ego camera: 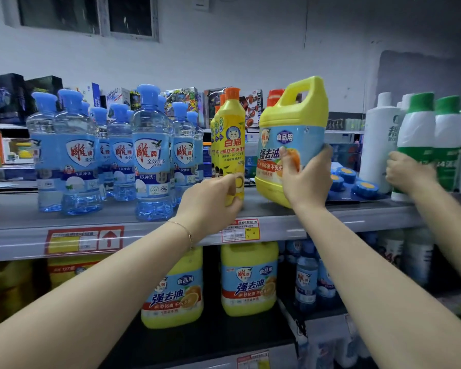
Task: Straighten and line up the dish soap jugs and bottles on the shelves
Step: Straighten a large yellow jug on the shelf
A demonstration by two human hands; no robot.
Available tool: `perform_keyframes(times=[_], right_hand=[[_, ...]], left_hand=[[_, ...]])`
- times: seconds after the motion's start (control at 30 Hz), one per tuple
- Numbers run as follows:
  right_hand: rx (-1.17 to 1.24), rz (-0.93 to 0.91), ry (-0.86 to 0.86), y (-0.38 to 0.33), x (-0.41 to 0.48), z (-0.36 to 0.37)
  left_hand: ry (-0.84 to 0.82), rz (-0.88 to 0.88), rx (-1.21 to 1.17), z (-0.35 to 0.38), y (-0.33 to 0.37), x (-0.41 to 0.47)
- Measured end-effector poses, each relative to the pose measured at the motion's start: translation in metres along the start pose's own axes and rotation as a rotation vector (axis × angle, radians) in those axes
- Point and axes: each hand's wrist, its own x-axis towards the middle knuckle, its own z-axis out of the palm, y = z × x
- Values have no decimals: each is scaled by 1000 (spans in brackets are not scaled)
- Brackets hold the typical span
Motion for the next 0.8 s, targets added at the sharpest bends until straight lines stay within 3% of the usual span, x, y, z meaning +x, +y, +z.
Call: perform_keyframes(times=[0.07,0.2,0.33,0.47,0.67,0.8], right_hand=[[63,-52,29,-13,-3,-16],[191,-100,-4,-39,-16,-48],[279,-65,-63,-55,-38,-73],[444,37,-209,-63,-64,-87],[471,60,-434,-77,-109,-86],[491,114,-723,-81,-131,-72]], left_hand=[[-2,-53,-133,0,0,0],[-14,-194,-657,-8,12,2],[-155,-291,-992,-28,25,-3],[-304,-257,-1176,-42,24,-22],[-223,-288,-1217,-60,5,-74],[-175,-342,-1177,-71,-19,-114]])
